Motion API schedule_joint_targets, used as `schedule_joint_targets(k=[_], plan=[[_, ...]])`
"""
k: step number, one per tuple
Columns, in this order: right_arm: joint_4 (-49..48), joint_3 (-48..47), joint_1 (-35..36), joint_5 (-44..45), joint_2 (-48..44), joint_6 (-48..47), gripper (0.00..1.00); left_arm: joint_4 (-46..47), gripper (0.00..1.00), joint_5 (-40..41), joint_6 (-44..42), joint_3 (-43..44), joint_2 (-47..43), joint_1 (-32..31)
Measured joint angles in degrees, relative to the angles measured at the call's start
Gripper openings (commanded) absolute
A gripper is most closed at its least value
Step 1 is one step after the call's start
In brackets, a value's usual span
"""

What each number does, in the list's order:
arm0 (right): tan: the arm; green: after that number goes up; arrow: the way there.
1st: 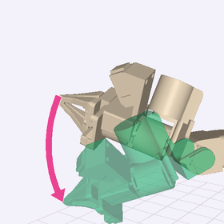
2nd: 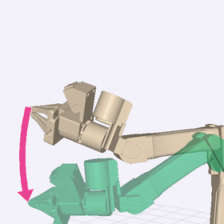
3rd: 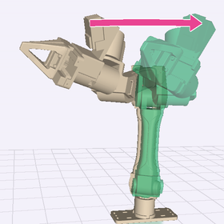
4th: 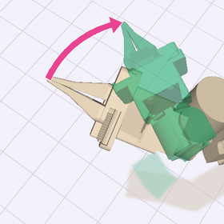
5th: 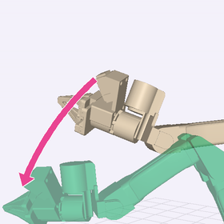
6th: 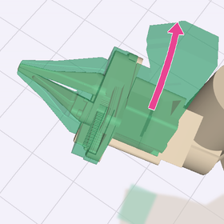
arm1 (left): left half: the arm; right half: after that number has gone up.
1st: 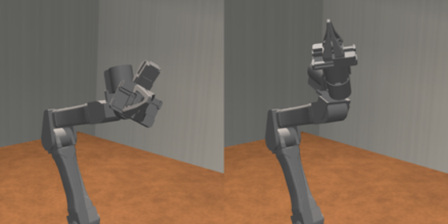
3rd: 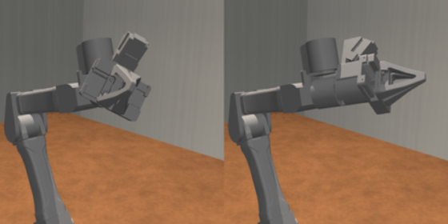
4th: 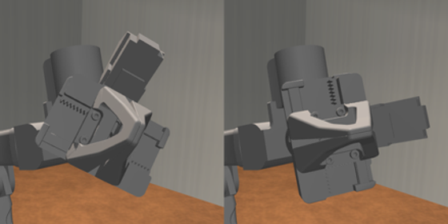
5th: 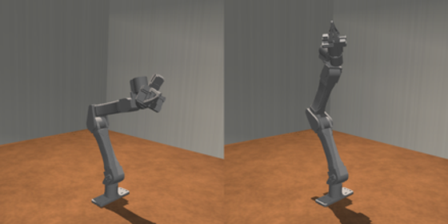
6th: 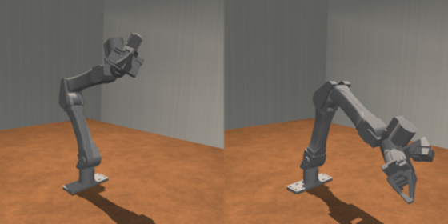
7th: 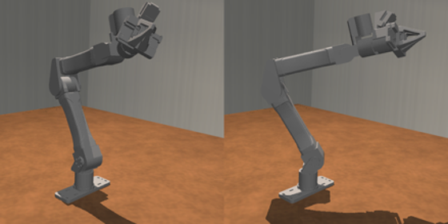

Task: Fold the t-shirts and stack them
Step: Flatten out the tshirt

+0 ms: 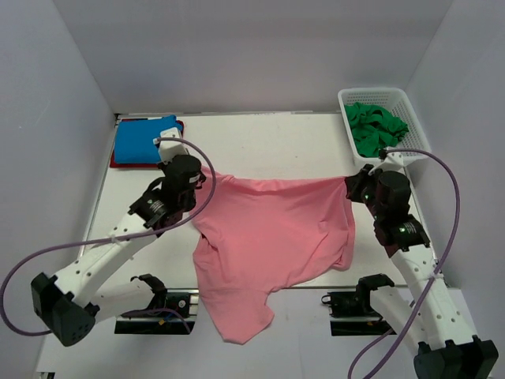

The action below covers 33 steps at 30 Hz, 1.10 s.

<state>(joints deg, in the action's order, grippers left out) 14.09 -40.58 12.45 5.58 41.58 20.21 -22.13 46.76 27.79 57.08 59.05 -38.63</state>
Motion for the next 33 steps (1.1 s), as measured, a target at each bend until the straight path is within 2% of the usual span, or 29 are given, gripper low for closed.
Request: schedule_joint_targets(k=[6,13,19,23,28,33], plan=[[-3.7,-1.0,0.0,1.7,4.7,-0.4,0.00,2.6,0.00,3.7,0.8,1.9,7.2,1.4],[-3.1,-9.0,0.0,1.6,10.5,-1.8,0.00,5.4,0.00,6.0,-1.5,7.1,9.9,2.5],[-0.9,-21.6,0.0,1.1,9.8,-6.0,0.00,14.4,0.00,5.7,-12.1,10.6,6.5,2.6],[-1.4,-30.4,0.0,1.1,9.9,-8.8,0.00,19.9,0.00,4.9,-19.7,19.5,6.7,2.6],[-2.4,-35.1,0.0,1.6,10.0,-11.9,0.00,27.5,0.00,4.1,-28.5,27.1,6.7,2.6],[-2.3,-39.1,0.0,2.0,11.8,-13.8,0.00,30.0,0.00,2.9,-33.5,32.4,7.7,2.6]])
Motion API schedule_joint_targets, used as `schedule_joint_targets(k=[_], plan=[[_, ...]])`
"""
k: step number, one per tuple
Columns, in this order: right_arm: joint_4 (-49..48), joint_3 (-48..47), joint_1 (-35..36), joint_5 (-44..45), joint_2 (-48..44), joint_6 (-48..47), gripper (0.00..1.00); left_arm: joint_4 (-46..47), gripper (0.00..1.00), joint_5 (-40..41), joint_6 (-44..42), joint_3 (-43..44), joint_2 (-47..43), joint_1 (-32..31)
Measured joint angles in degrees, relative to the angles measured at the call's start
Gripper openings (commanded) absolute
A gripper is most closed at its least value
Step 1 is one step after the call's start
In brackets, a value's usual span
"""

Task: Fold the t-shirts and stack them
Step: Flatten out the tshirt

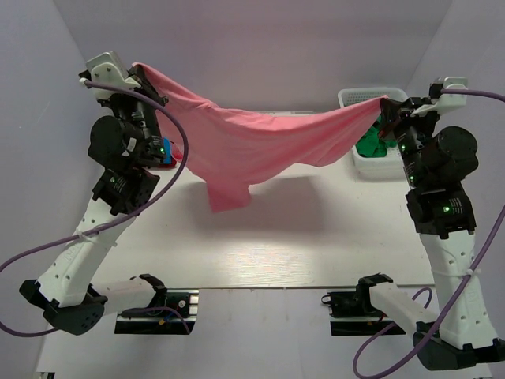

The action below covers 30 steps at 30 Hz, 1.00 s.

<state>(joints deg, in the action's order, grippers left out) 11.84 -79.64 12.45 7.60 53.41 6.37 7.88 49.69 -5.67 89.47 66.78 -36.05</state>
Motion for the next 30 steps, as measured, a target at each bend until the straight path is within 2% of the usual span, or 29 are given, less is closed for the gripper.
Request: schedule_joint_targets(k=[10,15,21,30], plan=[[2.1,0.4,0.0,-0.5,-5.4,-0.5,0.00,-6.4,0.00,-4.9,1.7,-0.9,-5.4,-0.5],[2.2,0.7,0.0,-0.5,-10.2,0.1,0.00,-11.4,0.00,-10.1,3.9,2.6,-8.7,-0.5],[3.2,-1.7,0.0,-0.5,-13.9,0.6,0.00,-15.8,0.00,-19.6,6.6,7.8,-12.4,-0.4],[5.7,-2.4,0.0,-3.1,-20.0,2.0,0.00,-20.5,0.00,-37.6,11.3,10.1,-20.2,0.0]])
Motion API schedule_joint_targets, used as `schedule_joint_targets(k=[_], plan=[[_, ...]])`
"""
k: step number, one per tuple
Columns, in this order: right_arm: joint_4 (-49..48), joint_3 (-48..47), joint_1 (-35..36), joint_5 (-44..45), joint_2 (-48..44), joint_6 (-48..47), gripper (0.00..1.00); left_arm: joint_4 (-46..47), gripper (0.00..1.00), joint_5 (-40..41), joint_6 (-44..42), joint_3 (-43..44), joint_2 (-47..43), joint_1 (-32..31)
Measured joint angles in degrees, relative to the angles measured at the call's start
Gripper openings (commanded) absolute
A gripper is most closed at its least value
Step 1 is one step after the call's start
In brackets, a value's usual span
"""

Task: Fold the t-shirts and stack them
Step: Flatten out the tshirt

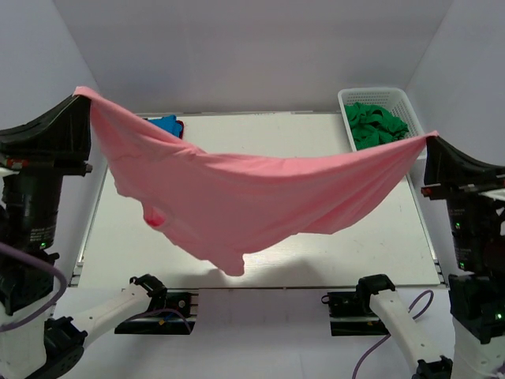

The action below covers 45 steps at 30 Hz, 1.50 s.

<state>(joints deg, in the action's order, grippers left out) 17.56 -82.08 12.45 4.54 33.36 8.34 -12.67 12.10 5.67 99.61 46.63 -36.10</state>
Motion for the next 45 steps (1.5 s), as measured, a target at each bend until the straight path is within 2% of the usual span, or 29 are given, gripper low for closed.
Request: schedule_joint_targets(k=[5,10,14,20,28,34,39,45], plan=[[0.8,0.2,0.0,-0.9,-4.1,1.1,0.00,-1.9,0.00,-5.4,1.9,0.5,-1.2,0.0],[0.8,3.1,0.0,-0.9,-5.2,2.4,0.00,-2.0,0.00,-5.0,3.1,-3.8,-2.1,0.0],[1.5,6.9,0.0,-0.9,-4.4,3.5,0.00,-0.4,0.00,-1.1,4.0,-11.1,-2.7,0.0],[1.7,14.0,0.0,0.7,-0.9,5.1,0.00,2.2,0.00,11.0,5.6,-22.2,0.6,0.0],[0.4,21.7,0.0,4.0,9.4,6.5,0.00,2.4,0.00,29.6,9.5,-28.0,14.8,0.0],[-3.3,23.1,0.0,8.1,19.3,6.2,0.00,5.9,0.00,39.4,9.2,-28.6,25.0,0.8],[-7.6,21.3,0.0,10.6,30.5,4.9,0.00,9.2,0.00,41.3,7.7,-22.4,38.3,3.8],[-11.3,13.9,-0.2,13.8,45.6,2.2,0.00,11.7,0.00,39.2,5.9,-10.9,54.9,9.1]])
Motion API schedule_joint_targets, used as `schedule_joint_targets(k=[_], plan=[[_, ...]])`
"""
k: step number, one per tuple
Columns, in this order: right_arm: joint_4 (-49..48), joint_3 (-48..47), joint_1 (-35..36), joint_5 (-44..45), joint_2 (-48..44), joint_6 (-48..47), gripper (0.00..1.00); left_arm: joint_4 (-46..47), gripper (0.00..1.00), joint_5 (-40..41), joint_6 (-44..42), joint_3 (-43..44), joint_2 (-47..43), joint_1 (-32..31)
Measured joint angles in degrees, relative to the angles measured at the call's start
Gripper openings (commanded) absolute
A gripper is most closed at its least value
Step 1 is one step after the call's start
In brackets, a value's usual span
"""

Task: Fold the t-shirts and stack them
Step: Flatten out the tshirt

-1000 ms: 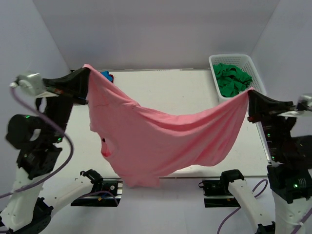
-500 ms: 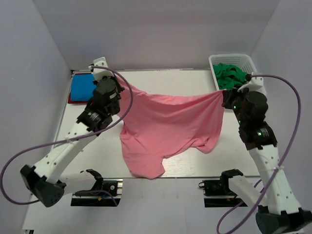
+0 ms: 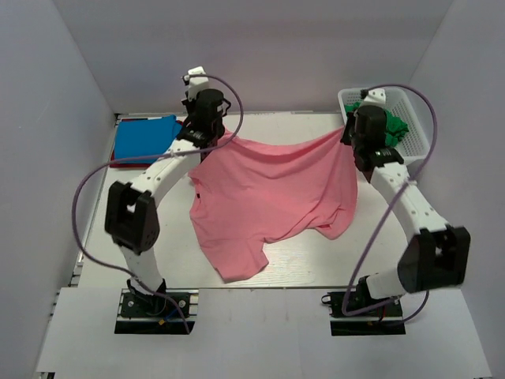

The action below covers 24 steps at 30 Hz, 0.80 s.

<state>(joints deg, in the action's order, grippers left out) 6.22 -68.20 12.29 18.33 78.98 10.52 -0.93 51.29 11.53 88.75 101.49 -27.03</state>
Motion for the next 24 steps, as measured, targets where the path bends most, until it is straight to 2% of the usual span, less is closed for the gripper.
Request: schedule_joint_targets(k=[3,10,11,12,13,14,15,16,17,20,24], plan=[[-2.1,-5.2,-0.4,0.8,7.5,-1.4,0.00,0.1,0.00,-1.4,-0.7,7.5,8.1,2.4],[-3.8,-24.4,-2.0,1.1,29.4,-3.8,0.00,-0.4,0.00,-6.4,-1.7,23.0,24.5,6.9],[-3.4,-27.0,-2.1,1.2,32.5,-4.0,0.05,-0.6,0.08,-7.4,-1.5,24.9,26.8,7.6],[-2.8,-29.9,-2.2,1.2,35.6,-4.2,0.19,-0.9,0.18,-8.2,-1.3,26.6,28.7,8.0],[-2.4,-33.1,-2.2,1.4,39.1,-4.4,0.27,-1.2,0.32,-9.4,-0.9,28.2,30.6,8.6],[-2.0,-35.9,-2.2,1.5,41.9,-4.7,0.63,-1.7,0.93,-10.4,-0.7,29.4,32.3,9.2],[-1.2,-39.7,-2.2,1.6,45.6,-5.4,0.63,-2.1,0.94,-11.6,0.2,31.1,34.5,9.8],[0.0,-41.9,-2.2,1.5,47.6,-5.4,0.83,-3.6,1.00,-12.5,0.2,33.0,36.3,10.4],[1.1,-44.2,-2.2,1.1,49.5,-5.6,0.90,-4.3,1.00,-13.6,0.5,35.3,38.1,10.9],[3.8,-47.2,-2.2,-1.2,51.4,-7.1,0.90,-6.4,1.00,-16.9,1.4,38.5,40.7,12.0],[5.4,-44.5,-2.2,-6.5,47.5,-7.3,0.90,-7.4,1.00,-21.0,1.6,35.5,37.9,12.9]])
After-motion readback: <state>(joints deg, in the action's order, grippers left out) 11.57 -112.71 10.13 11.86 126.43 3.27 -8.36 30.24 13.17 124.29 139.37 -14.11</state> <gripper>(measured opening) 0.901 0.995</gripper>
